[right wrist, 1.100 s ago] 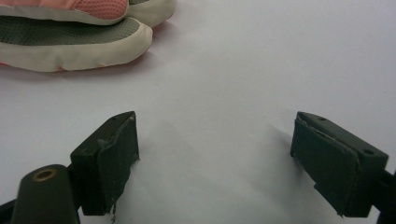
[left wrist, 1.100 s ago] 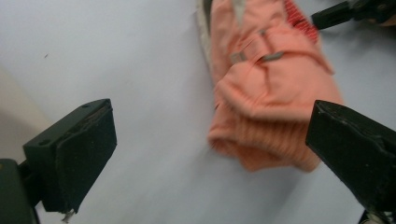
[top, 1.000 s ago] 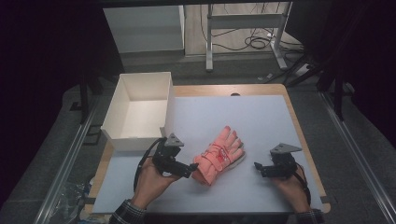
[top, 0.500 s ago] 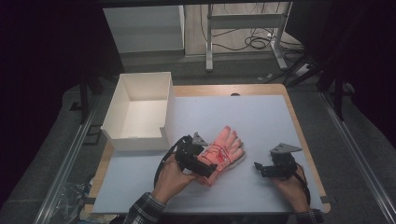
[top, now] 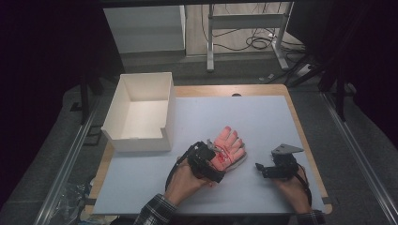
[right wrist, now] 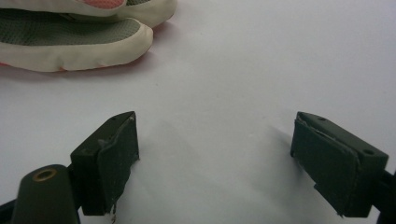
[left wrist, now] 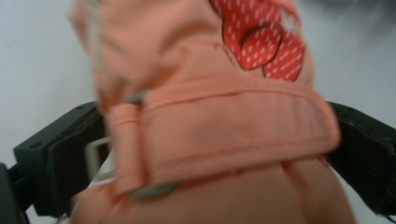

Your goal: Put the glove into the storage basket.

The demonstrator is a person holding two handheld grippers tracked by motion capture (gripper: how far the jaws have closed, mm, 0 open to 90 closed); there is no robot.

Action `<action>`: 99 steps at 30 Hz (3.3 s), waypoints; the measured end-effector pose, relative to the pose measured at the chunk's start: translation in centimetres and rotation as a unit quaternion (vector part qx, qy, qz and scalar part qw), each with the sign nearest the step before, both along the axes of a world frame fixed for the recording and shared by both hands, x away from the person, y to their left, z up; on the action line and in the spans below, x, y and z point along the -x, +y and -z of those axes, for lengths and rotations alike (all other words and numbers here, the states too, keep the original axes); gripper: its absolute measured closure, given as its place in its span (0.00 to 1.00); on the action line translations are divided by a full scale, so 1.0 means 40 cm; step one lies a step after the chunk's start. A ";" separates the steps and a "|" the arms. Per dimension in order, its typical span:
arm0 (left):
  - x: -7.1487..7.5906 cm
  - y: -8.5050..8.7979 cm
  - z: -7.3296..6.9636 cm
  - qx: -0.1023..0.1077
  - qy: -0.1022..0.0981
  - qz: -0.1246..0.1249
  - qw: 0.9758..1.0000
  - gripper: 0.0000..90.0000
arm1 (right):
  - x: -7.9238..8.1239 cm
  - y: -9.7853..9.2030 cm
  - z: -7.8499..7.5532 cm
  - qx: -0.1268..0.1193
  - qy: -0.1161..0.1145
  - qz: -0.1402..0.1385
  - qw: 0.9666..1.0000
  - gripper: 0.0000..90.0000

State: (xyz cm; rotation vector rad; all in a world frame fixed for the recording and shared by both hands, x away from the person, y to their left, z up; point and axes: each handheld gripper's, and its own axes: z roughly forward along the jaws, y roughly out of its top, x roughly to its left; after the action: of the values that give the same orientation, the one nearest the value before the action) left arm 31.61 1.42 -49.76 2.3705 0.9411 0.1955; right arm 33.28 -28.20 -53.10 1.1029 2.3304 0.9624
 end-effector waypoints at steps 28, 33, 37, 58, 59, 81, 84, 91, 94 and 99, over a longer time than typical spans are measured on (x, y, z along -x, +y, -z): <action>-0.005 0.010 0.031 -0.010 0.036 0.013 0.999 0.51 | 0.000 0.000 0.000 0.001 0.000 0.000 1.000 0.17; 0.000 0.014 0.020 -0.011 0.026 0.023 0.999 0.54 | 0.000 0.000 0.000 0.000 0.000 0.000 1.000 0.17; -0.004 0.022 0.008 -0.009 0.019 0.024 0.999 0.55 | 0.000 0.000 0.000 0.000 -0.001 0.000 1.000 0.17; -0.061 0.073 -0.080 -0.005 0.008 -0.009 1.000 0.54 | 0.000 0.000 0.000 0.001 -0.001 0.000 1.000 0.17; -0.068 0.075 -0.088 -0.004 0.007 -0.012 1.000 0.54 | 0.000 0.000 0.000 0.000 -0.001 0.000 1.000 0.17; -0.128 0.102 -0.194 -0.007 0.005 -0.028 1.000 0.54 | 0.000 0.000 0.001 0.000 -0.001 -0.001 1.000 0.17; -0.138 0.111 -0.214 -0.002 0.006 -0.032 0.999 0.54 | 0.000 0.000 0.001 0.000 -0.002 -0.001 1.000 0.17; -0.158 0.135 -0.257 -0.002 0.006 -0.039 0.999 0.53 | 0.000 0.000 0.001 -0.001 -0.002 0.000 1.000 0.17; -0.165 0.144 -0.269 0.000 0.007 -0.042 0.999 0.53 | 0.000 0.000 0.001 -0.001 -0.001 0.000 1.000 0.17; -0.178 0.156 -0.284 -0.002 0.008 -0.051 0.999 0.53 | 0.000 0.000 0.001 0.000 -0.002 -0.001 1.000 0.17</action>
State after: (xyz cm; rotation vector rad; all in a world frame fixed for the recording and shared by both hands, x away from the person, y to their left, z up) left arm 38.71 7.66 -38.41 2.3317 1.0704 0.2183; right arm 33.27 -28.21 -53.14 1.0990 2.3284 0.9649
